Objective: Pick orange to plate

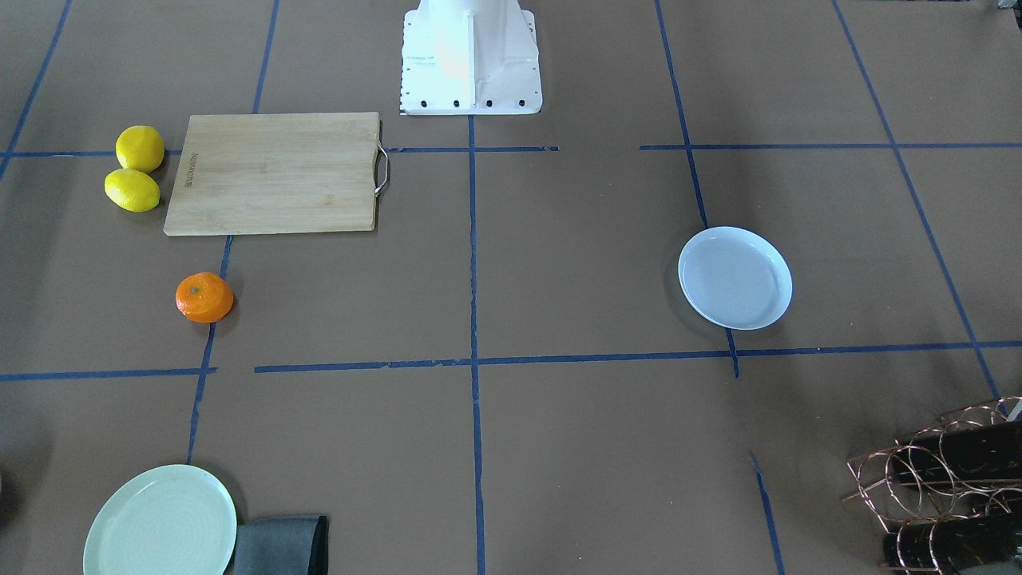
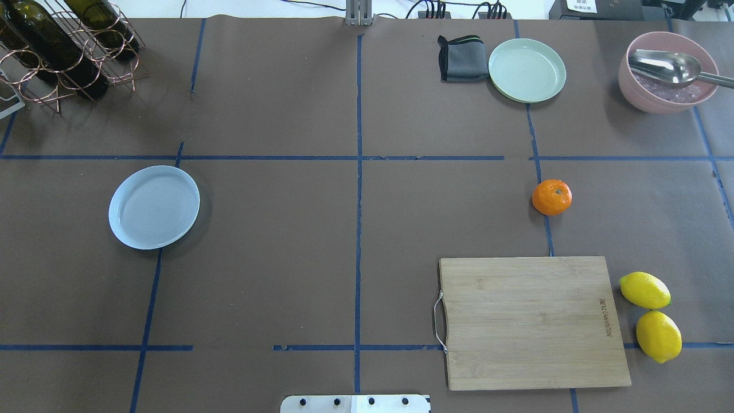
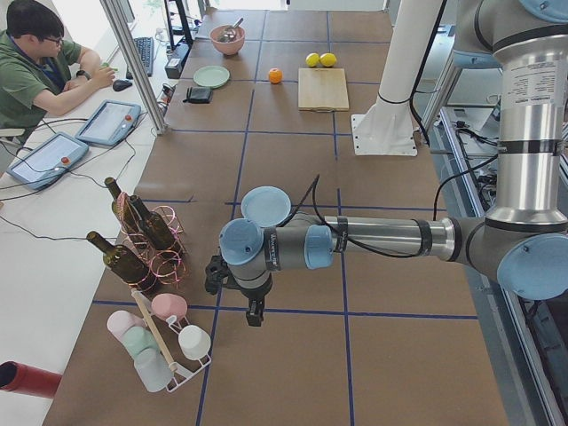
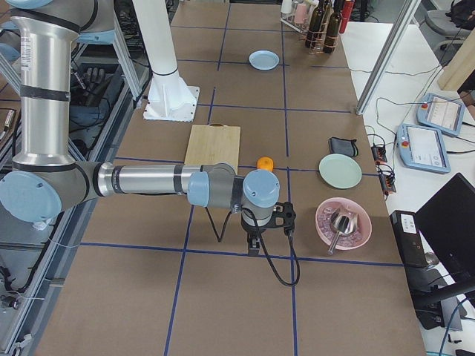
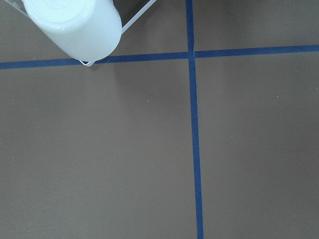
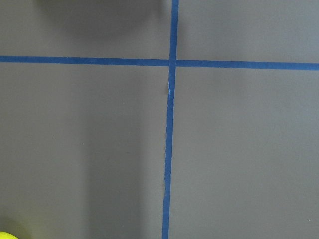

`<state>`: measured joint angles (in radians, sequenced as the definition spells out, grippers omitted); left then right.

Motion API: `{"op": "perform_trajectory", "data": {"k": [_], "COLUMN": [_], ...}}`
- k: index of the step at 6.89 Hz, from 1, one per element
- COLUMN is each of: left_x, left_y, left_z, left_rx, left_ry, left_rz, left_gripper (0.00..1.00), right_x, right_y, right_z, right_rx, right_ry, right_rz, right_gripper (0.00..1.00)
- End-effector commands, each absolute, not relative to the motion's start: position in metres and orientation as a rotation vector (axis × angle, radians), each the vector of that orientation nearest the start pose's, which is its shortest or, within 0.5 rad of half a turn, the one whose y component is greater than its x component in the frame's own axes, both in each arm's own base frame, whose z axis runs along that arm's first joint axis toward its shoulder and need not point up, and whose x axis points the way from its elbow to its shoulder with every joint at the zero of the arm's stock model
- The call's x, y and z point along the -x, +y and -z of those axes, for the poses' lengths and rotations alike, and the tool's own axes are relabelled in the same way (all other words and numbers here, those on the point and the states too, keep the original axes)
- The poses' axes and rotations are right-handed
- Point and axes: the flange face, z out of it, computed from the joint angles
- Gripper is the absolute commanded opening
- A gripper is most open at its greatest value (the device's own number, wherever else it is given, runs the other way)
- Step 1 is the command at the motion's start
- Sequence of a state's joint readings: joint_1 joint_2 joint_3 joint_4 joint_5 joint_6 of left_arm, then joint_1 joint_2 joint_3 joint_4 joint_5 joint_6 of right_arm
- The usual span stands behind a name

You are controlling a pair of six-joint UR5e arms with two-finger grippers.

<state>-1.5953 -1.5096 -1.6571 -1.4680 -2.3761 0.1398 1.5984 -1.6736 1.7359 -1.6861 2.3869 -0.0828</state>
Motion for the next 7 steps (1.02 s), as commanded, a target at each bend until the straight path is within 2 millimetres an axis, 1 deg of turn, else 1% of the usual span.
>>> {"op": "perform_trajectory", "data": {"k": [1, 2, 3, 4, 5, 6, 7], "left_x": [0.072, 0.072, 0.071, 0.068, 0.046, 0.045, 0.033], "left_y": [-0.467, -0.475, -0.483, -0.514, -0.526, -0.535, -0.551], "left_z": [-0.642, -0.633, -0.623, -0.583, -0.568, -0.557, -0.542], "left_rx": [-0.016, -0.037, -0.071, -0.152, -0.167, -0.202, -0.233], "left_ry": [0.807, 0.813, 0.813, 0.799, 0.808, 0.809, 0.810], "left_rz": [-0.092, -0.101, -0.120, -0.157, -0.207, -0.226, -0.256], "left_gripper": [1.00, 1.00, 1.00, 1.00, 1.00, 1.00, 1.00], "right_x": [-0.073, -0.073, -0.073, -0.072, -0.070, -0.056, -0.056], "right_y": [-0.444, -0.444, -0.448, -0.450, -0.453, -0.472, -0.500], "right_z": [-0.631, -0.629, -0.618, -0.599, -0.576, -0.554, -0.522], "right_rx": [0.000, -0.004, -0.025, -0.063, -0.103, -0.134, -0.186], "right_ry": [-0.819, -0.822, -0.822, -0.822, -0.826, -0.857, -0.854], "right_rz": [0.030, 0.032, 0.039, 0.060, 0.081, 0.123, 0.146], "right_gripper": [1.00, 1.00, 1.00, 1.00, 1.00, 1.00, 1.00]}}
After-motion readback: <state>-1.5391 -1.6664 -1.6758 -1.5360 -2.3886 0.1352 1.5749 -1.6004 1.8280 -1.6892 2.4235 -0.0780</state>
